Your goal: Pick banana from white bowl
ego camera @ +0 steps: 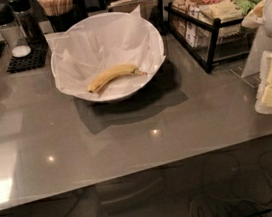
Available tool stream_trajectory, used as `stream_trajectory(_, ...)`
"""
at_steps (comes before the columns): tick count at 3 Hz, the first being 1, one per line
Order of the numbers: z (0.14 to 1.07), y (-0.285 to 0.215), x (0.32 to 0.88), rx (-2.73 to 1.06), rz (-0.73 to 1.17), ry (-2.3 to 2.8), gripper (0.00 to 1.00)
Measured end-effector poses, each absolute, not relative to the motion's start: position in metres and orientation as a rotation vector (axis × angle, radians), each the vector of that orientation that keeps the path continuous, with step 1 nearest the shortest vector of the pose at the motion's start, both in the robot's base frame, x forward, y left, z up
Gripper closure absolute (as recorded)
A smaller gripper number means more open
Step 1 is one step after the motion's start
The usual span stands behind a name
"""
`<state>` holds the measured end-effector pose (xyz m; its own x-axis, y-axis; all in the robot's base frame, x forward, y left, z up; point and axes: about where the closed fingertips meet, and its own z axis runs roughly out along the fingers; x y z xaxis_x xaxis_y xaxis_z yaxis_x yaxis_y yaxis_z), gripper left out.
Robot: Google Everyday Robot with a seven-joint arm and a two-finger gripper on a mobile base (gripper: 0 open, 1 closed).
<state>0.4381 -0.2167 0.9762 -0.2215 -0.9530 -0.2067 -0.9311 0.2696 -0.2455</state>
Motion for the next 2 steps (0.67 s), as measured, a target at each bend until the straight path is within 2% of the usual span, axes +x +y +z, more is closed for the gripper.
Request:
stream_trajectory(1, 0.976, -0.217, 0.438, -1.725, -0.098, 2.232, 0.00)
stream_trajectory(2, 0.989, -0.192, 0.455, -1.765, -0.052, 2.131, 0.00)
